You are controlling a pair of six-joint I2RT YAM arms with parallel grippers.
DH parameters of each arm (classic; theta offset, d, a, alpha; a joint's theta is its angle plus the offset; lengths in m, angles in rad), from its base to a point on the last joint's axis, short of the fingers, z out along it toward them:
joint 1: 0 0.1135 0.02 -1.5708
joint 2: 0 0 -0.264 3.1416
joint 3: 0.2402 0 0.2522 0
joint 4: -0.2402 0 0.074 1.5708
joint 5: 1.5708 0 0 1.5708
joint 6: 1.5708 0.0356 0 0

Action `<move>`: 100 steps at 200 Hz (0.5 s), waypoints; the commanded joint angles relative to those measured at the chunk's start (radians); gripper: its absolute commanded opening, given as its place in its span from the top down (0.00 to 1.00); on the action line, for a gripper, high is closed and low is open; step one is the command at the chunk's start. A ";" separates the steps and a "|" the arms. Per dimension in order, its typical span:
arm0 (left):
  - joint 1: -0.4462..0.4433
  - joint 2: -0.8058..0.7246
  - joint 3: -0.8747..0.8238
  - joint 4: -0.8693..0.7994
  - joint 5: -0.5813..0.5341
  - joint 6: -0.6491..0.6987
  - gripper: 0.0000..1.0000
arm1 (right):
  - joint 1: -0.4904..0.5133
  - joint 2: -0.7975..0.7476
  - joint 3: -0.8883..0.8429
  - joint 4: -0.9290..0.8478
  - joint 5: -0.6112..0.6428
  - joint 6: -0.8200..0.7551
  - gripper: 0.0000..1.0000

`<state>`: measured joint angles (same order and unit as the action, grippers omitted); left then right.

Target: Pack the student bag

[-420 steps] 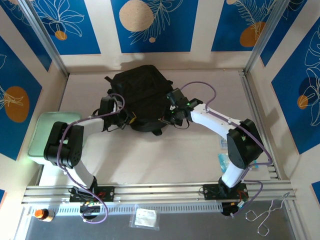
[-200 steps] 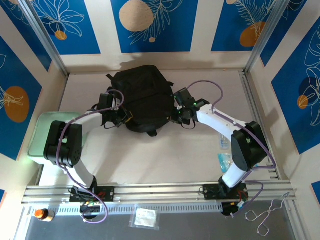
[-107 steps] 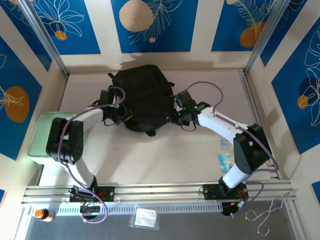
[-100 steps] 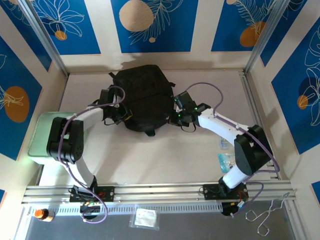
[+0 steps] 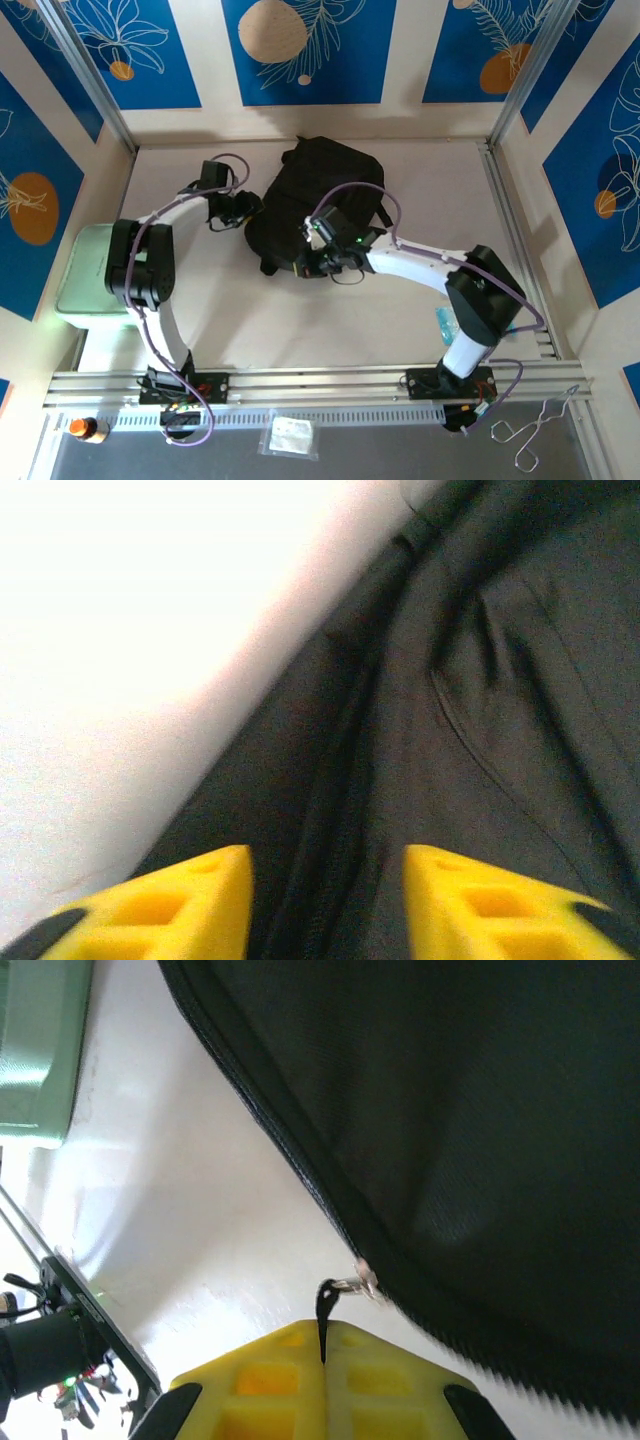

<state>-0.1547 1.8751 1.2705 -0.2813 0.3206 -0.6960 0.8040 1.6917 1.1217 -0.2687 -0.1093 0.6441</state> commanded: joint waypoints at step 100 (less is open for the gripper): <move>-0.044 -0.488 -0.437 0.124 -0.033 -0.276 0.36 | 0.012 0.179 0.217 0.057 -0.084 0.006 1.00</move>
<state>-0.1596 1.4265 0.8940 -0.2543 0.2356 -0.8402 0.8062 1.8622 1.3094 -0.2203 -0.1581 0.6468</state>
